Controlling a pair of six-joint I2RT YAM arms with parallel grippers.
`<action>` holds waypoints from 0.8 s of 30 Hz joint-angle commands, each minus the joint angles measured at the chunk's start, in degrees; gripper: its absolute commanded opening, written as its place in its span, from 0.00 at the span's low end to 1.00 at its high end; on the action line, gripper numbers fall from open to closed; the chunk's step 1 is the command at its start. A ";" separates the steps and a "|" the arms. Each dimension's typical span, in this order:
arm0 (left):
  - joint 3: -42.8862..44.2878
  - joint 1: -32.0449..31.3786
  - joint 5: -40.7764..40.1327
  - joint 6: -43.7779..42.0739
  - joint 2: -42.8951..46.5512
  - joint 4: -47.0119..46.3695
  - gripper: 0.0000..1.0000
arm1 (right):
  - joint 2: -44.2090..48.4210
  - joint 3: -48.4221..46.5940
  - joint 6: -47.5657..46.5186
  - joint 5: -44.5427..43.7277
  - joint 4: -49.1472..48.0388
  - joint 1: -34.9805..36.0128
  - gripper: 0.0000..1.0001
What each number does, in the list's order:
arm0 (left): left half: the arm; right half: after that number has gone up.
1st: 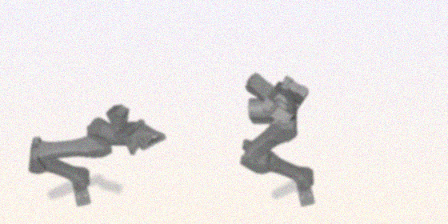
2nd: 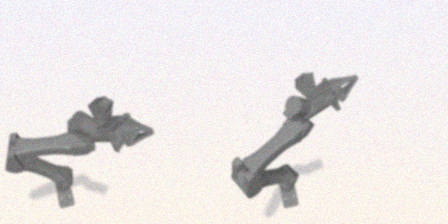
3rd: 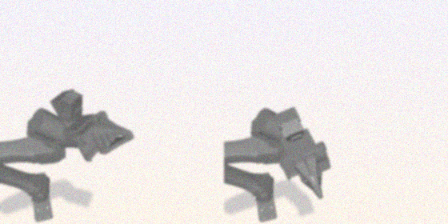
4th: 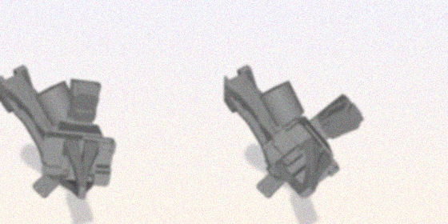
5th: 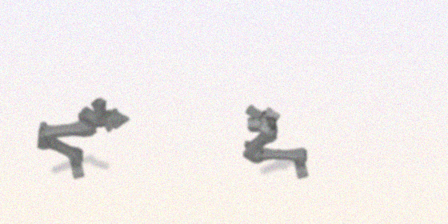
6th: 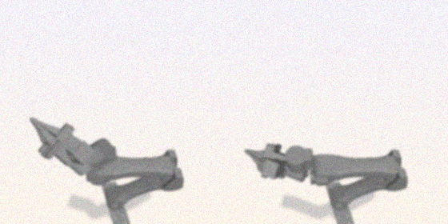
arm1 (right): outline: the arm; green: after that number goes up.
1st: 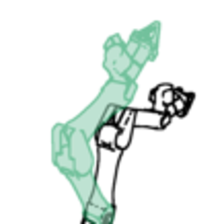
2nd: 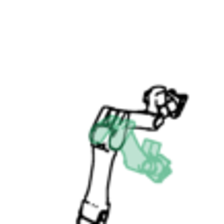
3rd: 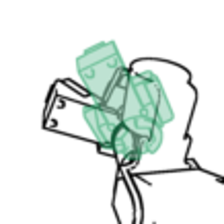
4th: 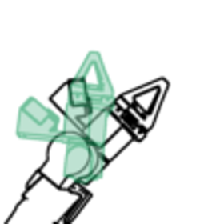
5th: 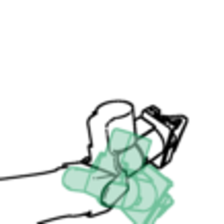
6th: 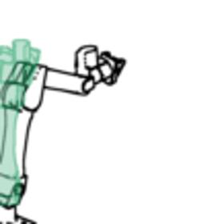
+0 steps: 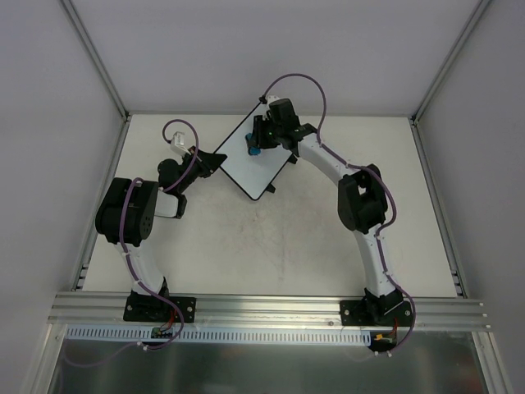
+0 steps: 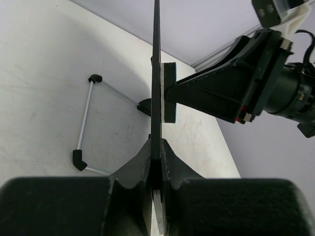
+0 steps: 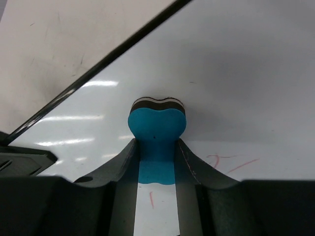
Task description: Erase the whiteboard
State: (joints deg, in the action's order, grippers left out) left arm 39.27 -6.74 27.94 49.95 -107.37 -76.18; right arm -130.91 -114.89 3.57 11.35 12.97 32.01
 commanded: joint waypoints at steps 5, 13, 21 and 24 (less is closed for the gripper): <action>-0.86 -0.99 2.55 -3.72 -0.82 -9.86 0.00 | 1.27 -0.77 -9.81 1.40 1.00 8.68 0.00; -1.03 -0.99 2.73 -3.81 -0.65 -10.04 0.00 | 0.48 -1.48 -9.38 1.39 1.09 9.30 0.00; -1.38 -0.99 2.64 -3.72 -0.47 -10.21 0.00 | -1.10 -0.60 -1.57 0.51 1.09 5.71 0.00; -1.39 -0.99 2.64 -3.72 -0.47 -10.21 0.00 | -1.19 0.89 3.36 -0.28 1.09 3.07 0.00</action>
State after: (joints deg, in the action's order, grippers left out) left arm 39.16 -6.72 27.92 49.95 -107.42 -76.16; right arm -129.62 -115.63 0.78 11.84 12.60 37.82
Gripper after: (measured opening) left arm 0.057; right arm 0.336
